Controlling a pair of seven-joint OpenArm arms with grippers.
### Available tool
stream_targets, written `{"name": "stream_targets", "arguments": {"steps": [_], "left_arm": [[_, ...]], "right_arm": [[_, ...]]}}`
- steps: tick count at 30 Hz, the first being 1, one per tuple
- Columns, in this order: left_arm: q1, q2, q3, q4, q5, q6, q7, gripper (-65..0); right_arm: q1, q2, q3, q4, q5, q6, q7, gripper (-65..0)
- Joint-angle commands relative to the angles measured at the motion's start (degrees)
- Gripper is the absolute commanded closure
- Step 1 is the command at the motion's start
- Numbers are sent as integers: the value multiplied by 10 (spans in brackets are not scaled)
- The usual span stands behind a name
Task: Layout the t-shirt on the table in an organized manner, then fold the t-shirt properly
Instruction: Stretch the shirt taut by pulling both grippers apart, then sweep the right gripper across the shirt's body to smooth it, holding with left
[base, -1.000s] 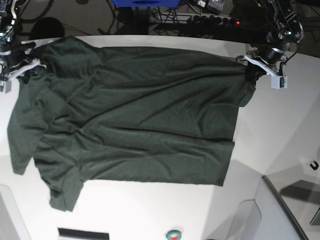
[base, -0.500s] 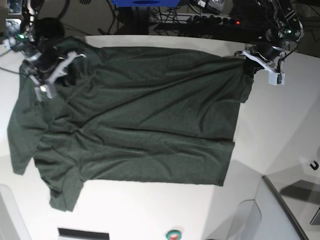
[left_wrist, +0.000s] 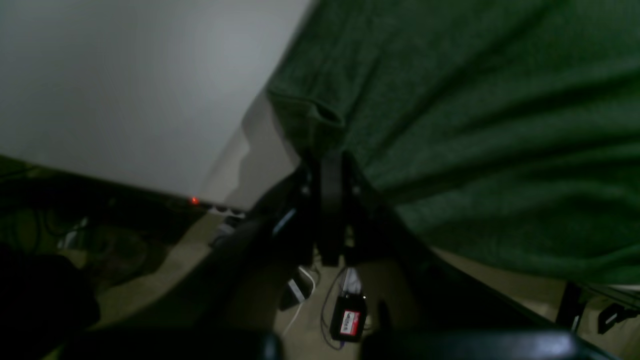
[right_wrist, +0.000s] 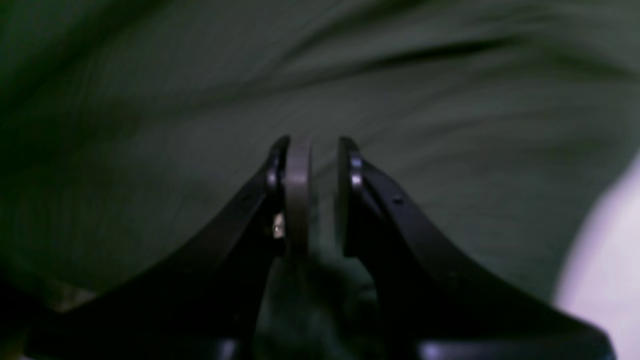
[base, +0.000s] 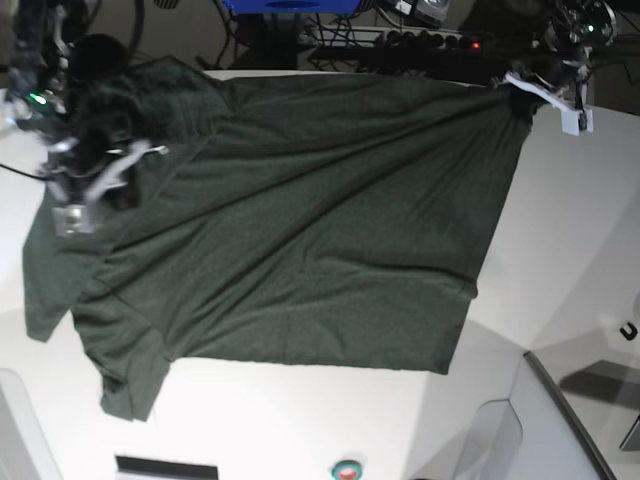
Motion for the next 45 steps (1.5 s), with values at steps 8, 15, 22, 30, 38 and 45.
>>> {"name": "stream_targets", "arguments": {"steps": [8, 15, 22, 30, 38, 45], "left_arm": [[-4, 3, -1, 14, -7, -4, -12, 0], [-2, 3, -1, 14, -6, -4, -12, 0], [-3, 3, -1, 13, -5, -4, -12, 0], [-1, 1, -2, 9, -6, -4, -12, 0], [-1, 2, -2, 9, -6, -4, -12, 0], [-1, 2, -2, 8, -6, -4, -12, 0]], "right_arm": [[72, 15, 81, -130, 5, -11, -64, -231], [90, 31, 160, -196, 4, -11, -42, -281], [131, 43, 162, -279, 5, -11, -18, -279], [165, 69, 158, -339, 5, -11, -1, -279], [183, 78, 158, -373, 5, -10, 0, -275], [190, 79, 157, -376, 5, -10, 5, -71]]}}
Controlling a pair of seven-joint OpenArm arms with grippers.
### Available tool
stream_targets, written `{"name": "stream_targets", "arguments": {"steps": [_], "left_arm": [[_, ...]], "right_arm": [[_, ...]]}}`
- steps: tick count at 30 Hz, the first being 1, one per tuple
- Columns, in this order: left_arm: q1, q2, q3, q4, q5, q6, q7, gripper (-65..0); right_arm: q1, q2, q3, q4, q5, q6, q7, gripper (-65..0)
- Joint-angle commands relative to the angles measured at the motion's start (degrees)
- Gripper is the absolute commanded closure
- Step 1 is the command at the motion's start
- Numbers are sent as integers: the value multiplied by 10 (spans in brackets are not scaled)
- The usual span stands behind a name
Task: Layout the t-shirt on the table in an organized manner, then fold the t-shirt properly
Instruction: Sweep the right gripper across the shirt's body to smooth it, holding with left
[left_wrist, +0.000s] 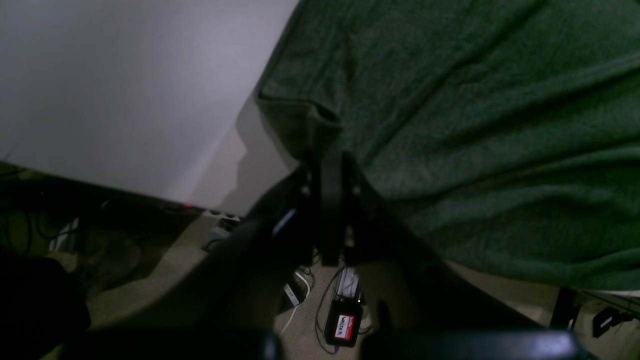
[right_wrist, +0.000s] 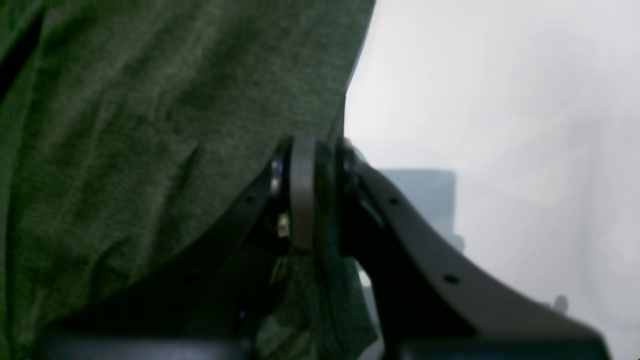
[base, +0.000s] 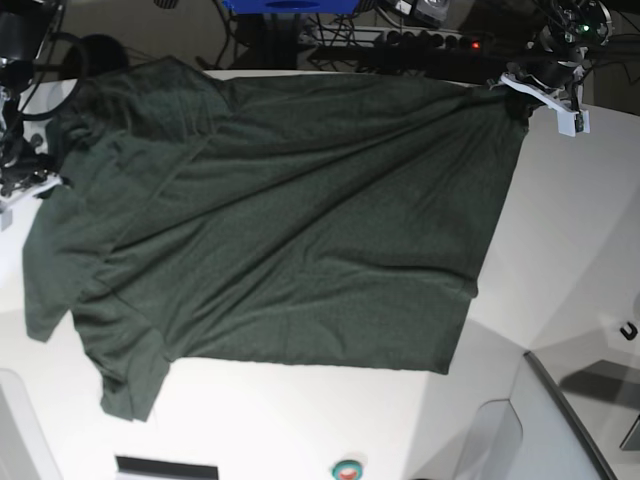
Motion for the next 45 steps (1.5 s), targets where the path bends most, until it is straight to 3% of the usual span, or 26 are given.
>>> {"name": "stream_targets", "arguments": {"steps": [1, 7, 10, 14, 17, 22, 27, 29, 33, 35, 42, 45], "left_arm": [[2, -6, -3, 7, -8, -4, -10, 0], [3, -6, -3, 7, -8, -4, -10, 0], [3, -6, -3, 7, -6, -4, -10, 0], [3, -6, -3, 7, -7, -4, -10, 0], [3, -6, -4, 7, -8, -4, -10, 0], [3, -6, -8, 7, -8, -4, -10, 0], [3, -6, -8, 7, -8, -4, -10, 0], [2, -6, -7, 7, -8, -4, -10, 0], [1, -6, -7, 7, -6, -4, -10, 0], [1, -6, -7, 7, -5, -4, -10, 0], [1, -6, -7, 7, -5, -3, -10, 0], [1, -6, -7, 7, -5, -2, -10, 0]], "right_arm": [[9, 10, 3, 6, 5, 1, 11, -83], [22, 12, 7, 9, 5, 1, 13, -3], [49, 24, 9, -7, 5, 0, 13, -51], [127, 48, 4, -110, 5, 0, 15, -203], [183, 62, 4, -221, 5, 0, 55, -281], [197, 71, 3, -291, 5, 0, 143, -291], [196, 71, 3, -293, 5, 0, 147, -290], [196, 70, 3, -293, 5, 0, 147, -251], [196, 67, 3, -293, 5, 1, 146, -59], [196, 67, 2, -293, 5, 1, 136, -24], [192, 71, 2, -249, 5, 1, 121, -5], [167, 66, 5, -167, 6, 1, 68, -5]]}}
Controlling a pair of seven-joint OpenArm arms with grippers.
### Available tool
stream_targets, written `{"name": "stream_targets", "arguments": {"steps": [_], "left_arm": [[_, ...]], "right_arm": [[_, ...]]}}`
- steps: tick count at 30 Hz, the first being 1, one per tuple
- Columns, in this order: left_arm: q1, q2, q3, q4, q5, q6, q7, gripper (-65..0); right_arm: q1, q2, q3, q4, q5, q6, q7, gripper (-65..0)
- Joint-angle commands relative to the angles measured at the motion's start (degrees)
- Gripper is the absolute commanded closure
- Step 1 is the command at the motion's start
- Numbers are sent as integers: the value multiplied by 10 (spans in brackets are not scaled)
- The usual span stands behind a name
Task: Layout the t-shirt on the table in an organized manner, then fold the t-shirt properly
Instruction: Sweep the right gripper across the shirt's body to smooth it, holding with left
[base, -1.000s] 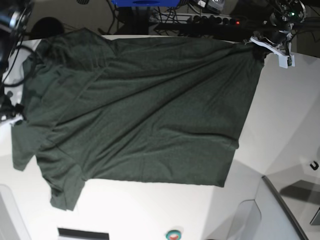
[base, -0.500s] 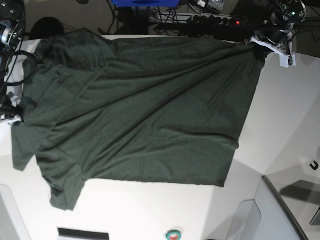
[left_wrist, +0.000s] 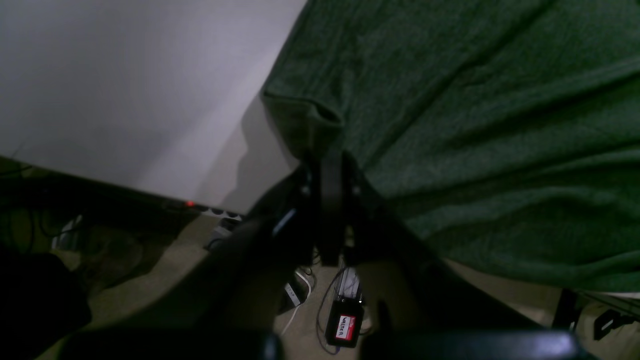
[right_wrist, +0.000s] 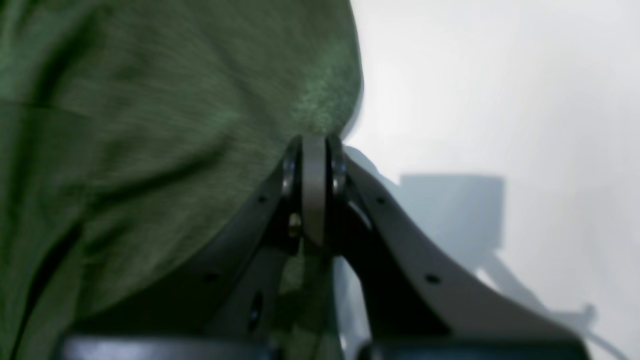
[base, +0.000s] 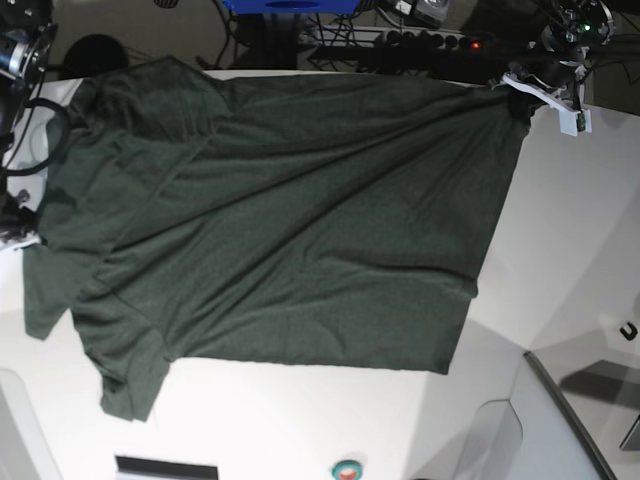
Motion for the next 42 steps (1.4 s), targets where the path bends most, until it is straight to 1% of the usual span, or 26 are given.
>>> {"name": "stream_targets", "arguments": {"steps": [1, 4, 6, 11, 12, 14, 16, 18, 21, 23, 25, 30, 34, 36, 38, 40, 42], "left_arm": [[2, -6, -1, 7, -7, -2, -10, 0], [2, -6, 2, 7, -7, -1, -10, 0], [2, -5, 2, 7, -7, -1, -10, 0], [2, -5, 2, 7, -7, -1, -10, 0], [2, -5, 2, 7, -7, -1, -10, 0], [2, -5, 2, 7, -7, -1, -10, 0], [2, -5, 2, 7, -7, -1, -10, 0], [2, -5, 2, 7, -7, -1, -10, 0], [2, -5, 2, 8, -7, -1, -10, 0], [2, -5, 2, 8, -7, -1, -10, 0], [2, -5, 2, 8, -7, -1, -10, 0], [3, -5, 1, 8, -7, -1, -10, 0], [4, -5, 2, 8, -7, -1, -10, 0], [4, -5, 2, 8, -6, -1, -10, 0], [3, -6, 2, 8, -6, -1, -10, 0], [2, -7, 2, 8, -6, -1, -10, 0], [3, -7, 2, 8, -6, -1, -10, 0]], "right_arm": [[6, 12, 4, 43, 8, 1, 1, -5], [-12, -10, 1, 128, 9, 1, -33, -5], [-22, -15, 1, 179, 9, 1, -62, -5], [-26, -55, 1, 267, 9, 4, -130, -5], [-26, -62, 0, 281, 9, 12, -140, -5], [-26, -82, 0, 316, 9, 49, -166, -5], [-26, -101, 0, 347, 9, 74, -191, -5], [-24, -117, -11, 367, 9, 78, -208, -5], [-24, -132, -79, 390, 9, 78, -208, -5], [-24, -135, -126, 400, 9, 78, -208, -5], [-23, -151, -176, 406, 9, 78, -207, -5], [-5, -181, -249, 411, 9, 78, -211, -5], [1, -183, -332, 415, 10, 78, -213, -8], [-1, -184, -359, 422, 10, 78, -215, -32], [-6, -184, -359, 436, 10, 78, -236, -69], [-16, -180, -331, 464, 10, 78, -258, -138], [-46, -177, -264, 499, 10, 78, -265, -215]]}}
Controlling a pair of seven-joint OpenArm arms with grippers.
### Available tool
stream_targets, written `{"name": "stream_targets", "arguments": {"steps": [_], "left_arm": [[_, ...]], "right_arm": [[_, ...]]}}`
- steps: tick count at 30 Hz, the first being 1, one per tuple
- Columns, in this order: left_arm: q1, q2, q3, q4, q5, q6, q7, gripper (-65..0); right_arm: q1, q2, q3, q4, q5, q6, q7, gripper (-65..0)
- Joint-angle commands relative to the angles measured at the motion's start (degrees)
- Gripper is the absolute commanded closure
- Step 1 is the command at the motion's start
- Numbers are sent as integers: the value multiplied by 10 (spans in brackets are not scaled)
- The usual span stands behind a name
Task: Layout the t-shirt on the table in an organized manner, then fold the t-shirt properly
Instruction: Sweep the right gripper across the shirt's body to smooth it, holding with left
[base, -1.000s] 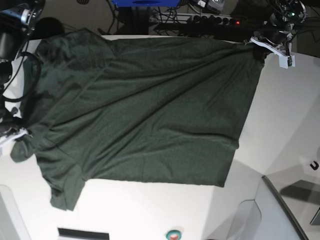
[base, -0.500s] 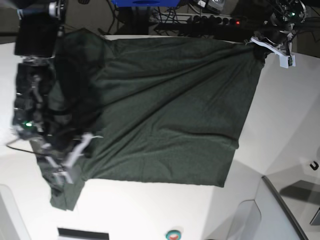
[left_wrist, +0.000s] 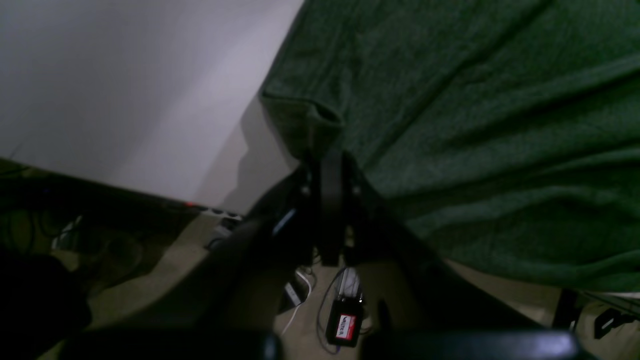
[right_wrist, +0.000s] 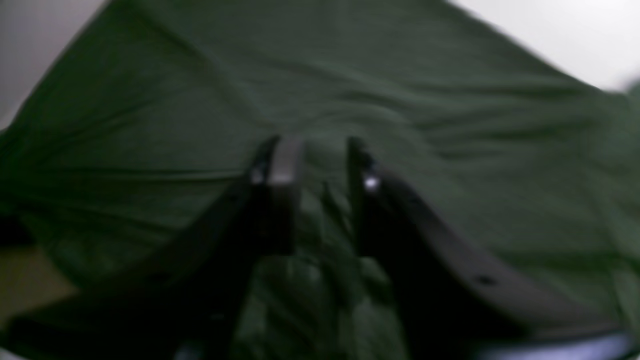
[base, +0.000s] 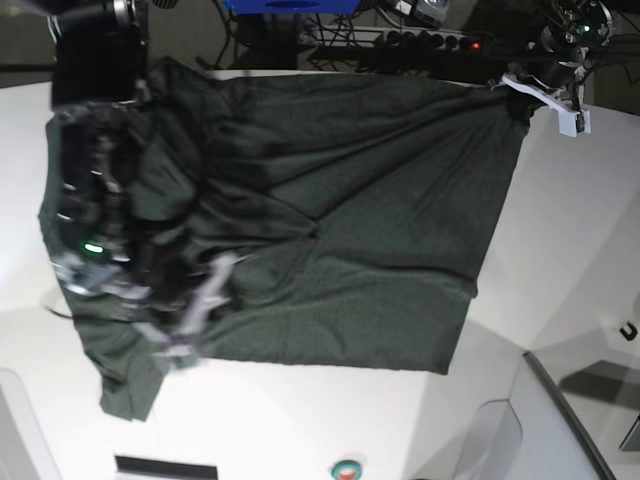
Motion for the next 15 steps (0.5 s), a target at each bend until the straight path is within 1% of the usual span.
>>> {"name": "stream_targets", "arguments": {"steps": [1, 3, 5, 6, 8, 10, 15], "left_arm": [[4, -6, -2, 10, -6, -1, -10, 0], [4, -6, -4, 13, -6, -1, -10, 0], [4, -6, -6, 13, -6, -1, -10, 0], [5, -7, -7, 13, -6, -1, -10, 0], [5, -7, -7, 14, -6, -1, -10, 0], [5, -7, -7, 14, -6, -1, -10, 0], [5, -7, -6, 14, -6, -1, -10, 0]], "right_arm": [[-13, 4, 45, 26, 2, 1, 5, -249], [-49, 4, 137, 49, 0, 1, 2, -314], [-84, 3, 230, 51, -1, -1, 2, -356], [-100, 1, 280, 48, -1, -1, 5, -363], [-120, -1, 359, 26, 2, -1, 6, -365], [-126, -1, 423, -11, 2, 1, 7, -365], [-125, 0, 532, -104, 3, 4, 7, -366]]}}
